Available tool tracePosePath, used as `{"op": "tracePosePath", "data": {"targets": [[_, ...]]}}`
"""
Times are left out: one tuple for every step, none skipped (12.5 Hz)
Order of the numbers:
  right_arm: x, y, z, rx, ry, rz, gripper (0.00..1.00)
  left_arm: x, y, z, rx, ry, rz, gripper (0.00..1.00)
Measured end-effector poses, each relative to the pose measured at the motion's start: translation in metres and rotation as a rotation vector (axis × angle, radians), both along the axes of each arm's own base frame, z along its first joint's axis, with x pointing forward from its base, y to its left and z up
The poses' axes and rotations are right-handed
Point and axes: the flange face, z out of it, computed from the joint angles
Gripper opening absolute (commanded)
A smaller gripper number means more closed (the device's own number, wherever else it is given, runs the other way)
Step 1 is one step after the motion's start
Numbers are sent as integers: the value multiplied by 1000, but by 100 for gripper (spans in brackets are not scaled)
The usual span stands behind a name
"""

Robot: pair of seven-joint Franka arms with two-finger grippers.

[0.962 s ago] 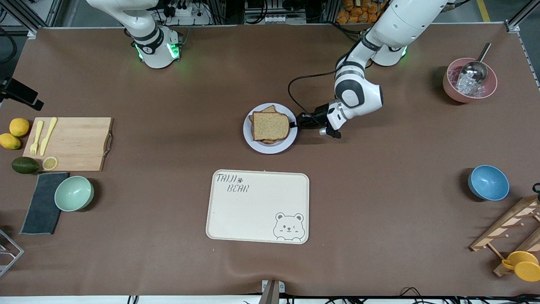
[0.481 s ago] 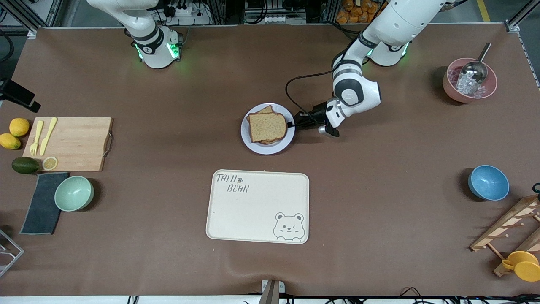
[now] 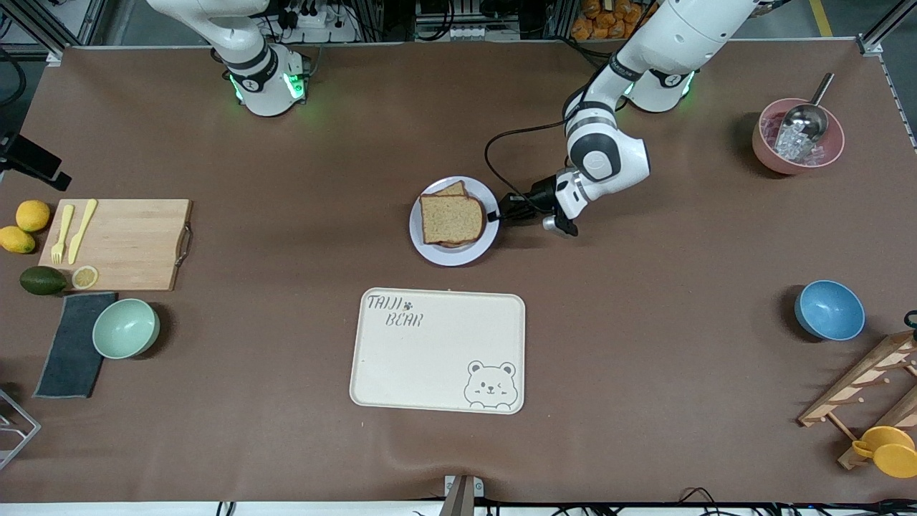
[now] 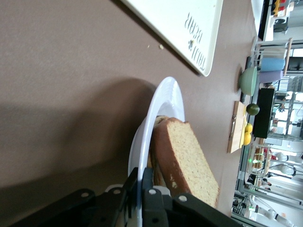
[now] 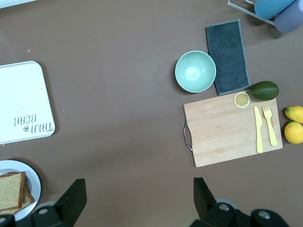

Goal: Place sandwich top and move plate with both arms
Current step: 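Slide the white plate with the left gripper onto the bear-printed tray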

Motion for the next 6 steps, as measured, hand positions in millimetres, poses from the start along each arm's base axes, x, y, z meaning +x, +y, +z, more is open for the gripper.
{"op": "tracePosePath", "data": {"targets": [[0, 0, 0, 0, 0, 0, 100, 0, -1, 2, -11, -13, 6, 0], [0, 0, 0, 0, -1, 0, 100, 0, -2, 3, -22, -26, 16, 0], [0, 0, 1, 0, -2, 0, 100, 0, -2, 3, -33, -39, 23, 0], [-1, 0, 2, 0, -3, 0, 100, 0, -3, 3, -48, -47, 27, 0], [-1, 0, 2, 0, -4, 0, 100, 0, -3, 3, -55, -49, 29, 0], [-1, 0, 2, 0, -4, 0, 100, 0, -3, 3, -57, -49, 30, 0]]}}
